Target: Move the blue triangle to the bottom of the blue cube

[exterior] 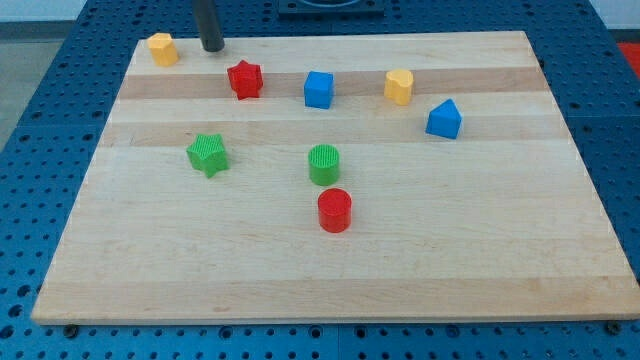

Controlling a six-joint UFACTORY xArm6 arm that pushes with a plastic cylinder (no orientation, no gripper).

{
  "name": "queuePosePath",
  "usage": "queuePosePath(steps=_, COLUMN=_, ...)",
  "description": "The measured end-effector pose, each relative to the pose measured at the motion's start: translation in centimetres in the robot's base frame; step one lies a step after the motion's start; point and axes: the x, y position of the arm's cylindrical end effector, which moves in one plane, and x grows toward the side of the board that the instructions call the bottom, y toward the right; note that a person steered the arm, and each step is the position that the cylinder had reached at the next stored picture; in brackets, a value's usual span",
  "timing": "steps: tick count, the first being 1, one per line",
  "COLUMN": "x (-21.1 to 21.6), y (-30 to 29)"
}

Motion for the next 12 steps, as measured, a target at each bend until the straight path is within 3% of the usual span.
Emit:
queuePosePath(steps=4, x=3.9, y=13.2)
queuePosePath(steps=8, x=5.9, y=31.8)
queuePosePath(steps=9, x=8.5, y=35.2)
queuePosePath(steps=12, x=17.9, y=37.9)
